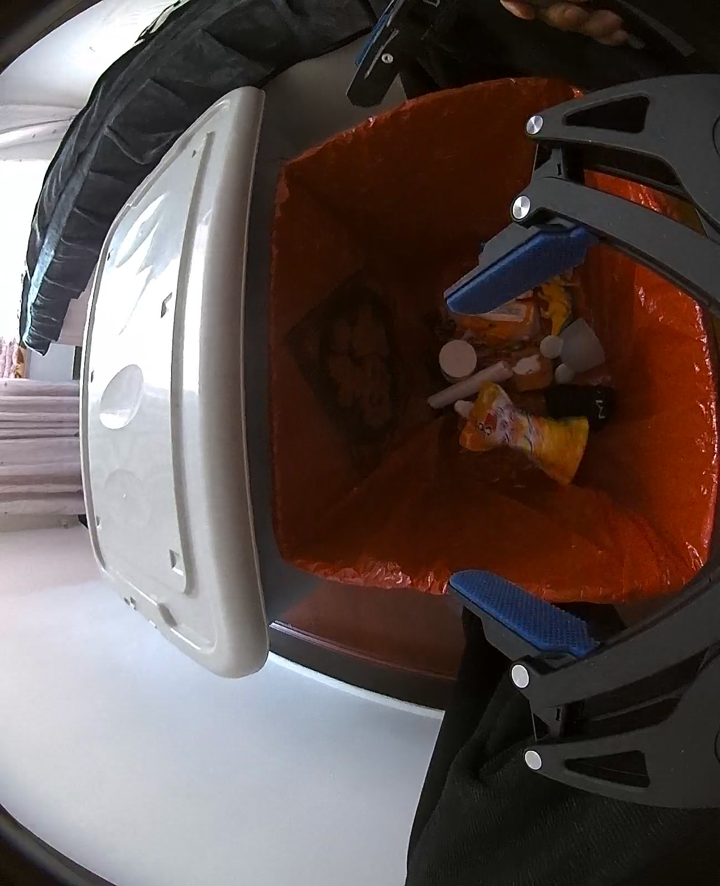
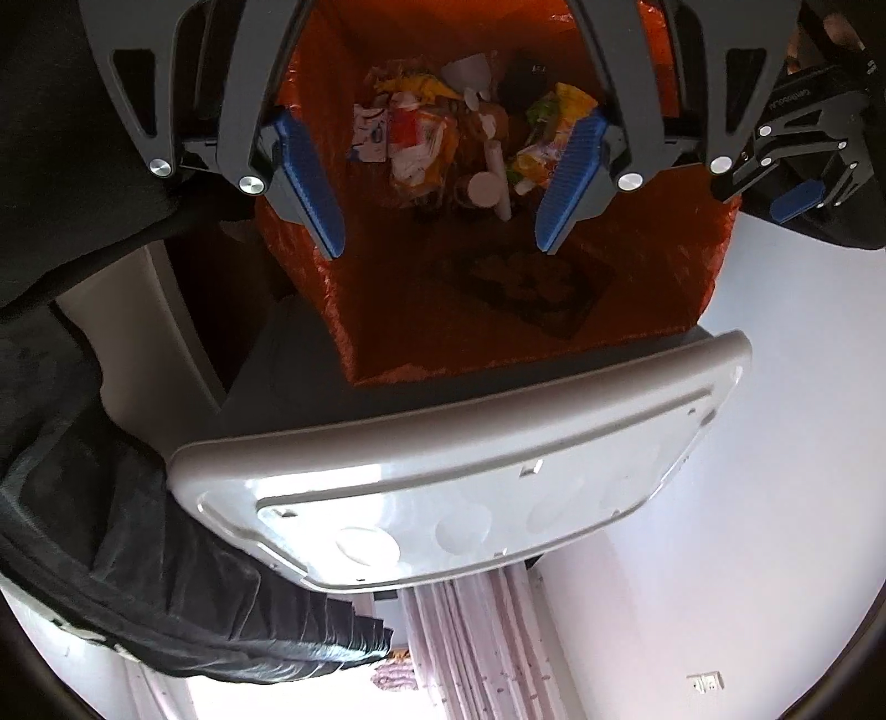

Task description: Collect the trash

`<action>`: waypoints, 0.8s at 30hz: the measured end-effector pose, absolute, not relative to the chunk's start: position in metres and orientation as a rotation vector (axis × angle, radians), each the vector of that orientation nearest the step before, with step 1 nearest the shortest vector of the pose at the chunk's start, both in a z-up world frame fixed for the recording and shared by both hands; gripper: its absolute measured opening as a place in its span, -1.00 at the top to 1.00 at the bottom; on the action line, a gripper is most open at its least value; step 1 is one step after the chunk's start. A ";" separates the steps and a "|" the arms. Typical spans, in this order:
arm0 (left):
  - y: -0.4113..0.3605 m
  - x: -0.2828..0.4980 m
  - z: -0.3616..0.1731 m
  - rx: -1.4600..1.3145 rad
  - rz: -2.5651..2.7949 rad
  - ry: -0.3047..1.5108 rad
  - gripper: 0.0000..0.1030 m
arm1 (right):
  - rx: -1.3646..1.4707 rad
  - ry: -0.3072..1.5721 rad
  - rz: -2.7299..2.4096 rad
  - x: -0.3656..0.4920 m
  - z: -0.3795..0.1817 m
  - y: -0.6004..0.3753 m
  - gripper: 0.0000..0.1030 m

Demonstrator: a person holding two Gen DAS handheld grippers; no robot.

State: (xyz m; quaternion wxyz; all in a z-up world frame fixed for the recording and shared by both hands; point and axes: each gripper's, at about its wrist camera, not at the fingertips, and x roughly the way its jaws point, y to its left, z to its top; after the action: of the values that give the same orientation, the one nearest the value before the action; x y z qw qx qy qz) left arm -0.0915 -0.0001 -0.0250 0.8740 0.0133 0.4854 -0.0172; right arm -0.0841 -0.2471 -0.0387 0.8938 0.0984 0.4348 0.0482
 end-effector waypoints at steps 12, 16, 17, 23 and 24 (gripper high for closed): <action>-0.009 -0.094 -0.024 0.055 -0.039 1.000 -0.77 | 0.203 0.872 0.054 -0.087 -0.034 -0.253 -0.75; -0.010 -0.094 -0.020 0.064 -0.039 0.985 -0.77 | 0.227 0.856 0.045 -0.085 -0.029 -0.256 -0.90; -0.010 -0.094 -0.018 0.061 -0.042 0.980 -0.77 | 0.235 0.846 0.040 -0.085 -0.027 -0.257 -0.89; -0.004 -0.079 0.024 0.022 -0.069 0.879 -0.78 | 0.254 0.767 -0.005 -0.052 0.011 -0.280 -0.90; -0.004 -0.076 0.031 0.023 -0.068 0.856 -0.79 | 0.239 0.752 -0.020 -0.042 0.020 -0.284 -0.90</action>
State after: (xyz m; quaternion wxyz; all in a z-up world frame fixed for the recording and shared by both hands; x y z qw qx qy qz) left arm -0.0757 -0.0045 0.0313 0.9092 0.0113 0.4149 -0.0331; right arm -0.0415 -0.2837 0.0200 0.9232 0.1166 0.3661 -0.0100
